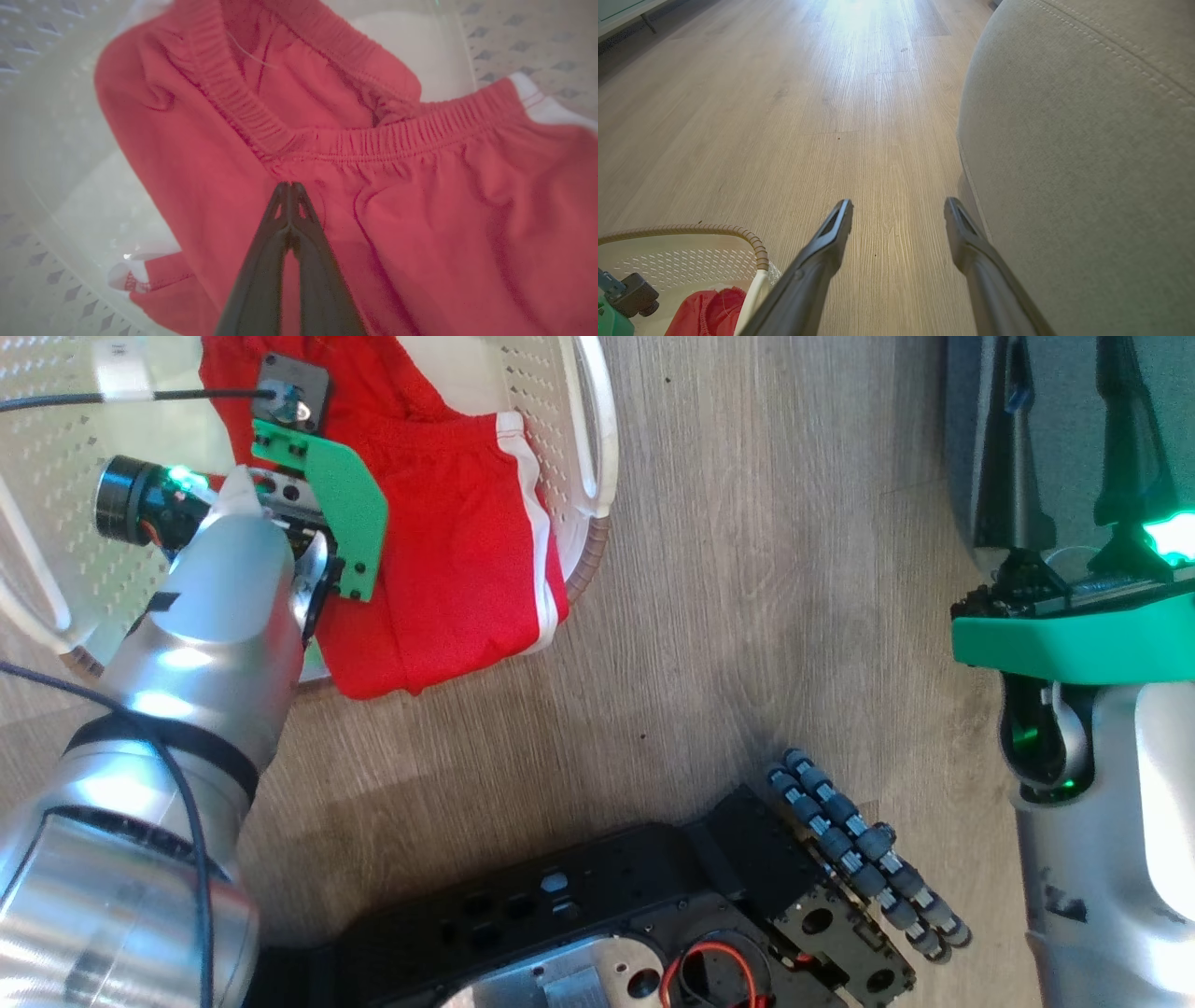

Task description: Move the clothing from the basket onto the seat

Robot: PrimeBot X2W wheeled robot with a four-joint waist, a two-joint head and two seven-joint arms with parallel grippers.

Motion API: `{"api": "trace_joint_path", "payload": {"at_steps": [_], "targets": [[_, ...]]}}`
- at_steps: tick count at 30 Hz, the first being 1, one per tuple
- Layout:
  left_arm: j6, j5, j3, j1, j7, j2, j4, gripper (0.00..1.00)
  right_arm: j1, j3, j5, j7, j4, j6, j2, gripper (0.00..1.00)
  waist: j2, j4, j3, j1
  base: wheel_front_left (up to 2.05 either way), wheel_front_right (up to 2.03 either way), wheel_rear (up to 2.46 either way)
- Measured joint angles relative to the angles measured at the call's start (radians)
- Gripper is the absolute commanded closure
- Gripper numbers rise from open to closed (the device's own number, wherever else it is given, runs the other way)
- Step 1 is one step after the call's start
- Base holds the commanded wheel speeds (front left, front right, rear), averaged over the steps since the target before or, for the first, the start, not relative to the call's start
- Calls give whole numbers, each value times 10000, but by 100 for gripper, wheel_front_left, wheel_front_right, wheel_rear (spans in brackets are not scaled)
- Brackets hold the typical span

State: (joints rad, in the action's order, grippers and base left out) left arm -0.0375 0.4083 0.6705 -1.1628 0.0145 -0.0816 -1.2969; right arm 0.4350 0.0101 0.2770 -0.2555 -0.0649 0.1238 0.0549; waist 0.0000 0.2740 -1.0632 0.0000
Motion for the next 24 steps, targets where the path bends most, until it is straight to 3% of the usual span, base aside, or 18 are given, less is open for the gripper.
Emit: {"api": "trace_joint_path", "payload": {"at_steps": [14, 24], "targets": [[621, 1218, -907, 585, -2364, 259, 370, 100, 14, -197, -151, 0, 345, 0, -2, 0, 0, -464, 1260, 0, 0, 0, 0], [537, 1639, -1540, 2220, -2637, 305, 1758, 100, -700, -349, -328, 2, 731, 0, -4, 0, 0, -957, 2936, -1, 0, 0, 0]]}}
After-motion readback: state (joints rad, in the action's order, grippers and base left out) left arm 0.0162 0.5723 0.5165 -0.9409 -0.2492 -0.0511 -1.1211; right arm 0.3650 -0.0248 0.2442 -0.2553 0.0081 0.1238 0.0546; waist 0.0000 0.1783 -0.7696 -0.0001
